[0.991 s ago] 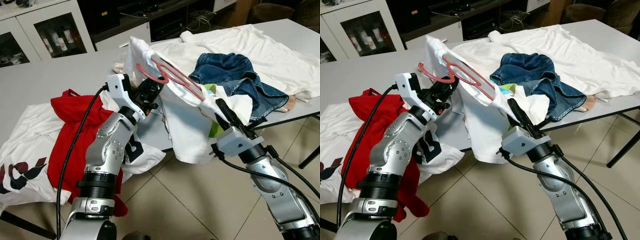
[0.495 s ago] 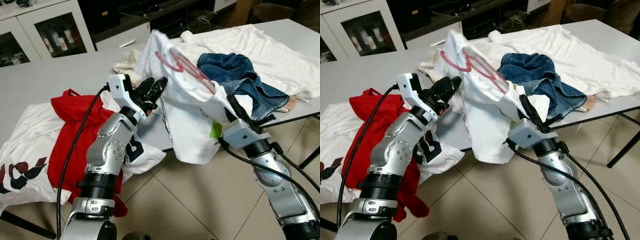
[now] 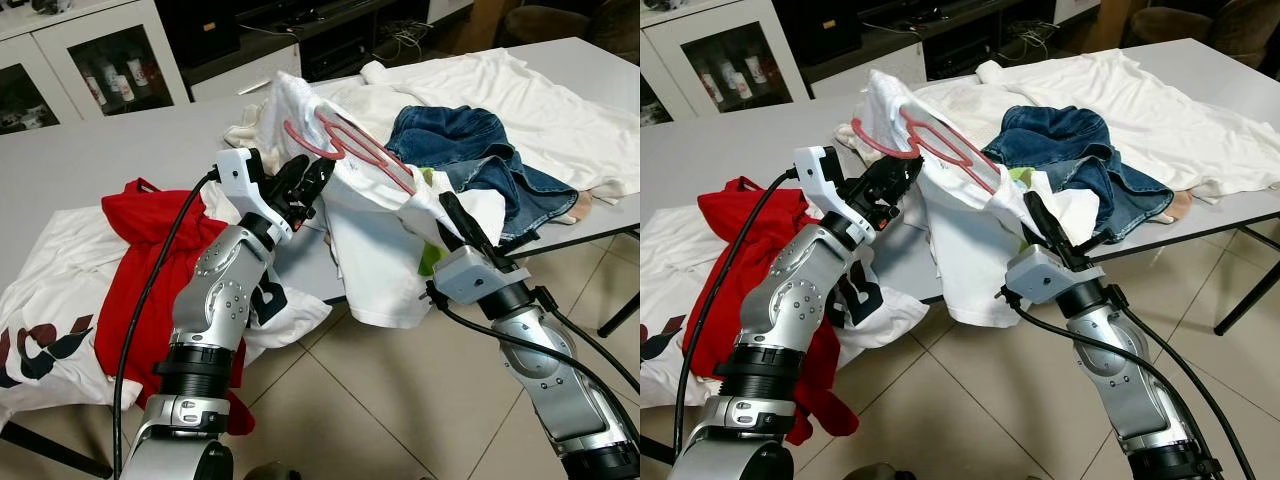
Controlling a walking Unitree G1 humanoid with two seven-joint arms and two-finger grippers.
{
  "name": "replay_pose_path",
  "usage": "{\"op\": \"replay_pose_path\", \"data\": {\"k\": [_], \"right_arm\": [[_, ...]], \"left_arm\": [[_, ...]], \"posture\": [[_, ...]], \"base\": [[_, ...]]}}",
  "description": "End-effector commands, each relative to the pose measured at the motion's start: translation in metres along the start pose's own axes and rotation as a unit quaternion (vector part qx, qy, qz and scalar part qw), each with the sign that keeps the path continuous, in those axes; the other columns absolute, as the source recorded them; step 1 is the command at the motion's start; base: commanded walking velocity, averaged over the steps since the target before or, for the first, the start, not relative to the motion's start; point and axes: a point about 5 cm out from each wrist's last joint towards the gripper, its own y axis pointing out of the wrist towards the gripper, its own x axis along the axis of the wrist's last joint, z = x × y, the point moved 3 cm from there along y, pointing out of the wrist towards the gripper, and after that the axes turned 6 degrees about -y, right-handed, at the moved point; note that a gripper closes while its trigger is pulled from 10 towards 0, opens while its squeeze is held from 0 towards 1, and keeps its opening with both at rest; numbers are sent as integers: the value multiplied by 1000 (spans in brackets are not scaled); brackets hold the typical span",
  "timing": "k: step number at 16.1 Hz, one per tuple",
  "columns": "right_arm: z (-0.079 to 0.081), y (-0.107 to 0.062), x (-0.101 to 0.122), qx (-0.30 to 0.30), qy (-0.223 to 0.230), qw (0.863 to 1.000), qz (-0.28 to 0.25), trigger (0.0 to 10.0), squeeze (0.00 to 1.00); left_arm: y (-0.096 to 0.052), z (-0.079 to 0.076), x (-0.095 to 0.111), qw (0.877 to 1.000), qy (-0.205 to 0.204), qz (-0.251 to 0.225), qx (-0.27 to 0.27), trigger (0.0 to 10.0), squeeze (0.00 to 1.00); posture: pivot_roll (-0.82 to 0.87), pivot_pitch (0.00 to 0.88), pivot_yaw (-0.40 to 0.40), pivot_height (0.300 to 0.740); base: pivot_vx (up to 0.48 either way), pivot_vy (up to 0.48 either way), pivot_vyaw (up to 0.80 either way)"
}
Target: Hang hanger
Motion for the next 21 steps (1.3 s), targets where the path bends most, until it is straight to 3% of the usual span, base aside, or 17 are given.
{"op": "replay_pose_path", "data": {"k": [1, 2, 3, 4, 5, 6, 7, 10, 11, 12, 17, 21], "right_arm": [[-1, 0, 6, -6, 0, 1000, -16, 10000, 0], [1, 0, 7, -3, -2, 1000, -19, 10000, 0], [2, 0, 9, -2, -2, 1000, -22, 10000, 0], [1, 1, 13, -5, 3, 999, -32, 10000, 0], [0, 2, 17, -8, 9, 999, -41, 10000, 0], [0, 1, 18, -8, 13, 999, -44, 10000, 0], [2, 1, 19, -5, 12, 999, -44, 10000, 0], [7, -2, 19, 4, 12, 999, -46, 10000, 0], [6, -2, 19, 2, 17, 999, -45, 10000, 0], [6, -3, 16, 4, 33, 999, -38, 10000, 0], [17, -13, 8, 51, 115, 992, -14, 10000, 0], [15, -10, 11, 53, 134, 989, -21, 10000, 0]], "left_arm": [[-1, -1, 5, 1000, 13, -2, -3, 10000, 0], [-1, -1, 5, 1000, 12, -2, -3, 10000, 59], [-1, 0, 5, 1000, 13, -2, -2, 10000, 522], [-1, 0, 5, 1000, 14, -2, 1, 10000, 659], [-1, 1, 5, 1000, 15, -2, 5, 10000, 584], [-1, 1, 6, 1000, 16, -2, 5, 10000, 153], [-1, 1, 6, 1000, 17, -3, 5, 10000, 0], [0, 2, 7, 1000, 16, -5, 5, 10000, 0], [0, 1, 7, 1000, 14, -7, 4, 1098, 0], [-1, 2, 7, 1000, 13, -9, 3, 0, 0], [-2, 3, 3, 1000, 18, -4, 5, 0, 0], [0, 1, 5, 1000, 13, -11, 1, 0, 0]], "posture": [[58, 9, 119, 740], [58, 9, 119, 740], [60, 7, 119, 740], [60, 7, 119, 740], [61, 6, 121, 740], [61, 6, 121, 740], [61, 6, 121, 740], [60, 5, 122, 740], [60, 5, 122, 740], [58, 3, 124, 740], [54, 0, 123, 740], [54, 0, 119, 740]], "base": [[0, 0, 0], [0, 0, 0], [0, 0, 0], [0, 0, 0], [0, 0, 0], [0, 0, 0], [0, 0, 0], [0, 0, 0], [0, 0, 0], [0, 0, 0], [0, 0, 0], [0, 0, 0]]}}
